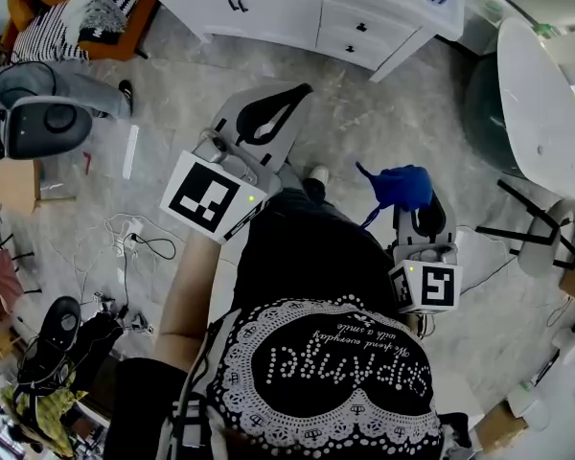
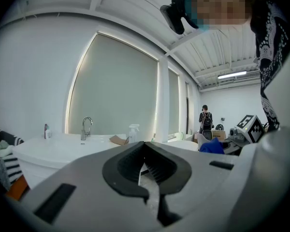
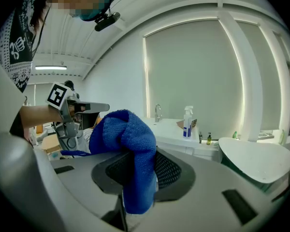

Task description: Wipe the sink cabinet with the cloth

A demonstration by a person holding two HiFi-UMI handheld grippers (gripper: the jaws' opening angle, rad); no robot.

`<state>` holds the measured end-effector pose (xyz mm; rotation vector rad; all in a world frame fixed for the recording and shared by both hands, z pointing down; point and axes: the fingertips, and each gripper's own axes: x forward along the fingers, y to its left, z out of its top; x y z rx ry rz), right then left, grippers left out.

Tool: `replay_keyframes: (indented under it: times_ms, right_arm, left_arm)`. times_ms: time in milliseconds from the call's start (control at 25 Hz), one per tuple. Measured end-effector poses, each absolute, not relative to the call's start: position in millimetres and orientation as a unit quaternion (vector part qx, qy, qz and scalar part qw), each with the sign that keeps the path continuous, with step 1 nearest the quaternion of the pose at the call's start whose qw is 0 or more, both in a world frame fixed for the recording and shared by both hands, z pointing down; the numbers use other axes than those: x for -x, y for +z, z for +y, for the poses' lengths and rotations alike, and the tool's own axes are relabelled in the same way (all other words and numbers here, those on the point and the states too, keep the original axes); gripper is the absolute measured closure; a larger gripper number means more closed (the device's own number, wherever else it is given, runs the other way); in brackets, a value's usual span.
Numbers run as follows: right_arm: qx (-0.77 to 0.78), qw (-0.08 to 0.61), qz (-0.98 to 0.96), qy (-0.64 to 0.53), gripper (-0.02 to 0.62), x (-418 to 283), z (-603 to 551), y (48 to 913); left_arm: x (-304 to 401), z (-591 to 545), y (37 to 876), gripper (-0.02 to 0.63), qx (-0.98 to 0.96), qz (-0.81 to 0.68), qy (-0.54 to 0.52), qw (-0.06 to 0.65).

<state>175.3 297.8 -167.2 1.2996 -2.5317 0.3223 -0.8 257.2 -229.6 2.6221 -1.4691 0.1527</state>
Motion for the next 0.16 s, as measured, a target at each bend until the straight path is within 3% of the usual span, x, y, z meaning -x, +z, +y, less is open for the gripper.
replay_keyframes:
  times_ms: [160]
  right_arm:
    - [-0.447,0.136,-0.877,0.113,0.48,-173.9,301.0,-169.6]
  left_arm:
    - [-1.5,261.8,-233.2,0.606,-0.871,-0.484,0.051,0.066]
